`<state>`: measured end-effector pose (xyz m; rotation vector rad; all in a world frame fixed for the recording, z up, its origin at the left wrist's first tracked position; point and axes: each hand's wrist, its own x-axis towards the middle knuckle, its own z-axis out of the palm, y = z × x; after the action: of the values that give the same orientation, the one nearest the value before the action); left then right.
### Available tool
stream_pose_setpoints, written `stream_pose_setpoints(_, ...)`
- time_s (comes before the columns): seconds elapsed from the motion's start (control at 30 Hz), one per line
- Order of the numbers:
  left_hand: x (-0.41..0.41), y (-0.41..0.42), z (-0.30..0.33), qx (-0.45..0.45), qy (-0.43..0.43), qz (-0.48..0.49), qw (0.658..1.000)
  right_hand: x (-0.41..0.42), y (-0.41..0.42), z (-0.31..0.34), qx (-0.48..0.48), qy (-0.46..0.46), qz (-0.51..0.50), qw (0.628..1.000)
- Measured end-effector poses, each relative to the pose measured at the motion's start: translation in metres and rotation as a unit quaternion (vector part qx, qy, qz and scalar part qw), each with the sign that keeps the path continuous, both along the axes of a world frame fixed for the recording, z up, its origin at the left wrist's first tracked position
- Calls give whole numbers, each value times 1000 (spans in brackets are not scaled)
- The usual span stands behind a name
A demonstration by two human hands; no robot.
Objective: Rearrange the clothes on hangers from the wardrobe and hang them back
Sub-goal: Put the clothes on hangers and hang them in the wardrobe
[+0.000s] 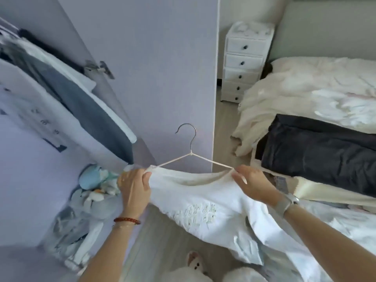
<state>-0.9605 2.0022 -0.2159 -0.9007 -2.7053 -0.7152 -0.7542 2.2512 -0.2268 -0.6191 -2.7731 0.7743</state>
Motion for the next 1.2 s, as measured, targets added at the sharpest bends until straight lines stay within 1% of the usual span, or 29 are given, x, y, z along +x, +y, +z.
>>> stream_pose_setpoints(0.07,-23,-37,4,8,-1,80,997,-41,-17,9,22,-22,53,998)
stream_pose_setpoints(0.13,-41,-72,5,17,3,146,989,-79,-35,26,27,19,128,991)
stream_pose_setpoints(0.2,-54,-104,11,19,10,202,979,-116,-56,45,34,32,200,979)
stream_pose_setpoints(0.27,-70,-132,22,32,21,244,969,-151,-77,60,60,43,244,967)
stream_pose_setpoints(0.37,-98,-169,49,47,45,285,956,-199,-108,83,124,97,273,949)
stream_pose_setpoints(0.43,-118,-190,70,58,61,296,951,-227,-127,103,146,118,294,937)
stream_pose_setpoints(0.5,-135,-208,89,77,77,309,945,-255,-142,122,131,129,325,928)
stream_pose_setpoints(0.6,-158,-229,112,92,71,353,928,-295,-164,141,94,150,354,918)
stream_pose_setpoints(0.7,-170,-238,133,130,81,383,911,-335,-191,156,31,153,351,923)
stream_pose_setpoints(0.77,-173,-232,153,135,112,385,906,-362,-211,164,-3,136,355,925)
stream_pose_setpoints(0.83,-177,-221,175,126,166,386,899,-388,-229,173,-30,119,345,931)
stream_pose_setpoints(0.93,-183,-200,215,82,295,369,877,-426,-244,191,-77,133,320,935)
stream_pose_setpoints(1.0,-192,-192,239,42,378,358,853,-449,-251,205,-96,153,304,935)
stream_pose_setpoints(1.07,-202,-186,262,9,437,362,824,-472,-258,220,-121,164,292,935)
stream_pose_setpoints(1.13,-215,-182,281,-33,462,386,798,-493,-267,233,-152,178,274,933)
stream_pose_setpoints(1.2,-230,-182,292,-79,447,424,784,-511,-276,244,-179,199,259,928)
